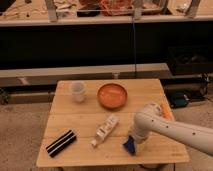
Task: Place the white sponge in the ceramic bowl
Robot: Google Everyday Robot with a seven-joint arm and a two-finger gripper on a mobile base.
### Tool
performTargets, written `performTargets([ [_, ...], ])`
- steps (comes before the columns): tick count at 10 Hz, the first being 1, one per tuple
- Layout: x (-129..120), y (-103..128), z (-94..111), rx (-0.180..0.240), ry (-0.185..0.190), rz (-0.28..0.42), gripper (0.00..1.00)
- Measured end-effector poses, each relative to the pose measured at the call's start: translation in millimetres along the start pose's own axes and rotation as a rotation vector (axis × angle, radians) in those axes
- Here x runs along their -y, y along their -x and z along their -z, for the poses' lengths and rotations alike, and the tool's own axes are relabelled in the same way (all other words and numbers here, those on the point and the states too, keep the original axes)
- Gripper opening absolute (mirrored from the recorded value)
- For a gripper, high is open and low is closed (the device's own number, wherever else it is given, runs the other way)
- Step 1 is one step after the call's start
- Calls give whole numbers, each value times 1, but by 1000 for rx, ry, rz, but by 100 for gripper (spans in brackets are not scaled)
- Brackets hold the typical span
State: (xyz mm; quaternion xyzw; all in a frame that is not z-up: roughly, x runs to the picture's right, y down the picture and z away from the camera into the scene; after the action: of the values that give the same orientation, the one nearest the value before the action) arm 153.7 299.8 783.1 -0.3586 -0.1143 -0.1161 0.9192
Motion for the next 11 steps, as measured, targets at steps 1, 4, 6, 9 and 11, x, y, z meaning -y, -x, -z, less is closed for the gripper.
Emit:
performTargets([
  [1, 1, 0, 0, 0, -1, -2, 79],
  [4, 4, 0, 0, -1, -5, -4, 75],
  [6, 6, -1, 0, -3, -10, -10, 57],
  [9, 11, 0, 1, -5, -18, -12, 29],
  [11, 12, 0, 2, -6, -22, -15, 16],
])
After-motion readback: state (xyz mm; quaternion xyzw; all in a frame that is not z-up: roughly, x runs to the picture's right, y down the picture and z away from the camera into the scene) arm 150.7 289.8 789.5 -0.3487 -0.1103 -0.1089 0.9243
